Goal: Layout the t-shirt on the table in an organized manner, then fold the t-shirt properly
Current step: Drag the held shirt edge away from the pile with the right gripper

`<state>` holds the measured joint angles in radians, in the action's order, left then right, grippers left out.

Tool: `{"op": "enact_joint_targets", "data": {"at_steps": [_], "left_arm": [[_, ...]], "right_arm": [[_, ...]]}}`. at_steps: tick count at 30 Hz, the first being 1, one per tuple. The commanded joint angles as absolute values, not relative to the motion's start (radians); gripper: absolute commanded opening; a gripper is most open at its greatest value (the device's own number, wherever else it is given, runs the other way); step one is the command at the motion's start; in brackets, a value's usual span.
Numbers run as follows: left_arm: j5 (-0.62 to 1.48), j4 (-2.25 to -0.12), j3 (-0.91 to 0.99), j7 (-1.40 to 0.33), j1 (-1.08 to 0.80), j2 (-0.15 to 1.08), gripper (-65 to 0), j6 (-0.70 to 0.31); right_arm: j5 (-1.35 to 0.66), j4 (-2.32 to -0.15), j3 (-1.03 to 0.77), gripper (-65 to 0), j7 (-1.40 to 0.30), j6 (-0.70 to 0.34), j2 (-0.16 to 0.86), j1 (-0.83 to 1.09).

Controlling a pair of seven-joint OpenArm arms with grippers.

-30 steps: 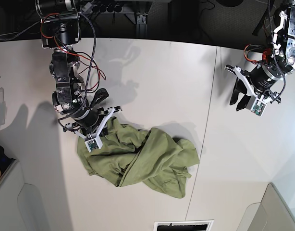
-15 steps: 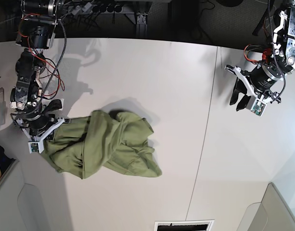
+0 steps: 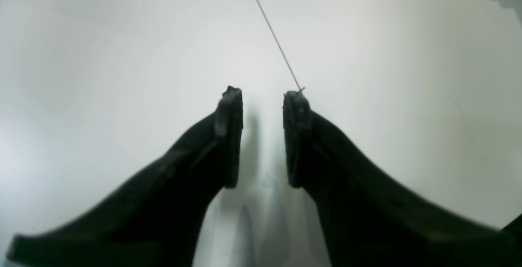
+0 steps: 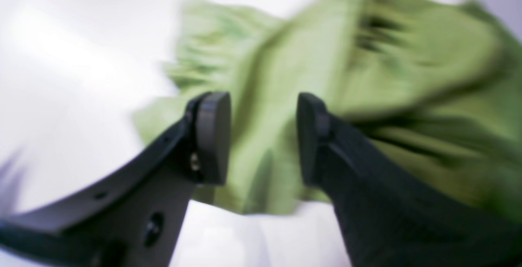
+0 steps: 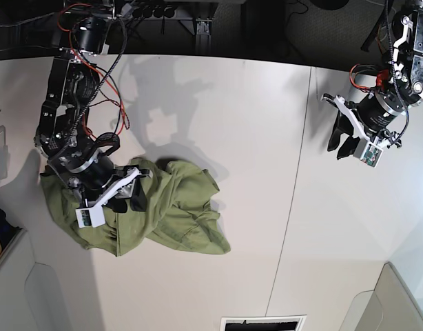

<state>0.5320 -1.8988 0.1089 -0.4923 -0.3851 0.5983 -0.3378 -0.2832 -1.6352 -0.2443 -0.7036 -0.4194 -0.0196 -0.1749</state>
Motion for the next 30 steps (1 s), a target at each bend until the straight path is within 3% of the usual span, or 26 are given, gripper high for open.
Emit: {"op": "enact_joint_targets", "data": {"at_steps": [1,6,22,30], "left_arm": [[0.539,-1.913,0.117,-0.467,-0.379,0.612,-44.7,-0.338],[0.538,-1.913,0.117,-0.468,-0.380,0.612,-44.7,-0.338],[0.539,-1.913,0.117,-0.467,-0.379,0.612,-44.7,-0.338],[0.539,-1.913,0.117,-0.467,-0.380,0.612,-44.7,-0.338]], "right_arm": [[-0.268,-1.641,-0.246,-38.2,-0.663,-0.426,-0.025,-0.196],[-0.164,-1.570,-0.247,-38.2,-0.551,-0.397,-0.033,-0.191],[-0.112,-1.519,-0.249,-38.2,-0.556,-0.336,-0.033,-0.191],[-0.094,-1.373,-0.249,-38.3,-0.450,-0.340,-0.033,-0.191]]}}
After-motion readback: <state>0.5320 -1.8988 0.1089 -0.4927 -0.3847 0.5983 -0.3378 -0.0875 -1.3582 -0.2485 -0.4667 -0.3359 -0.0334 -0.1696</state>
